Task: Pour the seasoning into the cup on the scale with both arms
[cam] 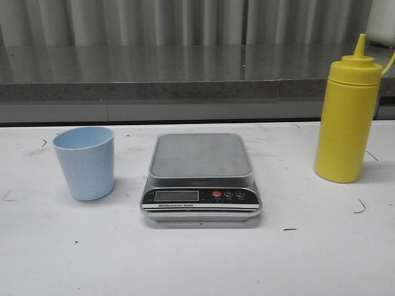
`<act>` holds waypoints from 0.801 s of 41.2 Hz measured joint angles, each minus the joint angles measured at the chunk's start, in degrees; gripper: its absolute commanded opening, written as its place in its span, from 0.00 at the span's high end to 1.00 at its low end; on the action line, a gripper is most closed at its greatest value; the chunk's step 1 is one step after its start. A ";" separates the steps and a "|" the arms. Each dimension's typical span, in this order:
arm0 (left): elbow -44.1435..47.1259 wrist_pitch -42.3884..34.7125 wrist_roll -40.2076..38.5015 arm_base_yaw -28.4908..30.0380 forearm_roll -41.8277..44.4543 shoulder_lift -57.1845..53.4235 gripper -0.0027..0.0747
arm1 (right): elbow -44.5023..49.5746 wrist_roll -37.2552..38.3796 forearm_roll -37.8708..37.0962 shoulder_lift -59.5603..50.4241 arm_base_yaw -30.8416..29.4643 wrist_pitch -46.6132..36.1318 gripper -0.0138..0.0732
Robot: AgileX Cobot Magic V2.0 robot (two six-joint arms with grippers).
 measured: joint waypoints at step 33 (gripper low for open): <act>0.00 -0.54 0.00 0.00 0.00 0.00 0.99 | 0.00 0.00 0.00 0.00 0.00 0.00 0.92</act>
